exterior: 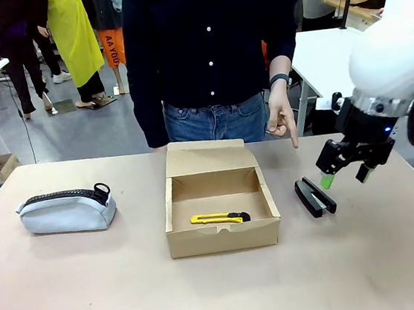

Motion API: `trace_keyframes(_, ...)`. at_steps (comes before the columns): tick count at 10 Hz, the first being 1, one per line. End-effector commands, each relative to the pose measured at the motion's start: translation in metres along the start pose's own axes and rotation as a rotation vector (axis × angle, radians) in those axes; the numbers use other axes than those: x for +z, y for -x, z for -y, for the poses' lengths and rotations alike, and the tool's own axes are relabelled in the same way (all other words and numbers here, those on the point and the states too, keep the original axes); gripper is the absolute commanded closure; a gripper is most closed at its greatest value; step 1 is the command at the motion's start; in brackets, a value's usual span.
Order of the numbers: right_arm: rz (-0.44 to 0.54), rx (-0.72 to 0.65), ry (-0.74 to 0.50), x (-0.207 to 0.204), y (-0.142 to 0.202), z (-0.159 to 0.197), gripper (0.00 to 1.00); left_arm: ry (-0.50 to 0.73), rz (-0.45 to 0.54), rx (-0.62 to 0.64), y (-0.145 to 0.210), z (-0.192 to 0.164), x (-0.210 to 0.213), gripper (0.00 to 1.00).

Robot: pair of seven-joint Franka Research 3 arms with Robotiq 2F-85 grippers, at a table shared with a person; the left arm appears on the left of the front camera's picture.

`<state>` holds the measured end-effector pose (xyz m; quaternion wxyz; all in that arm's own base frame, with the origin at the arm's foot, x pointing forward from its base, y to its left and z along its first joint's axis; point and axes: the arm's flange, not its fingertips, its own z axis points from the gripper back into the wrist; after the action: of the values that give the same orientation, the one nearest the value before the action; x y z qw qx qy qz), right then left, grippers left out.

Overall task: Pack the items into the box.
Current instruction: Pick up the item indicated by the person and place it inside the Mailer Box.

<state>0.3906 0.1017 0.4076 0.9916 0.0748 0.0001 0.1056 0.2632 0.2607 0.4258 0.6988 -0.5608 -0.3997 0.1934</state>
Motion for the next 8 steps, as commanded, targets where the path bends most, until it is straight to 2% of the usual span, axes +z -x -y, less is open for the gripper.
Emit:
trace_keyframes(1, 0.041, -0.032, 0.114, -0.036, -0.024, -0.004, 0.0, 0.026, 0.019, -0.019, 0.001, 0.0, -0.001, 0.0)
trace_keyframes(4, 0.063, -0.073, 0.205, -0.068, -0.036, -0.005, 0.0, 0.026, 0.019, -0.019, 0.001, 0.0, -0.001, 0.0)
trace_keyframes(8, 0.075, -0.059, 0.231, -0.099, -0.046, -0.001, 0.0, 0.026, 0.019, -0.019, 0.001, 0.0, -0.001, 0.0)
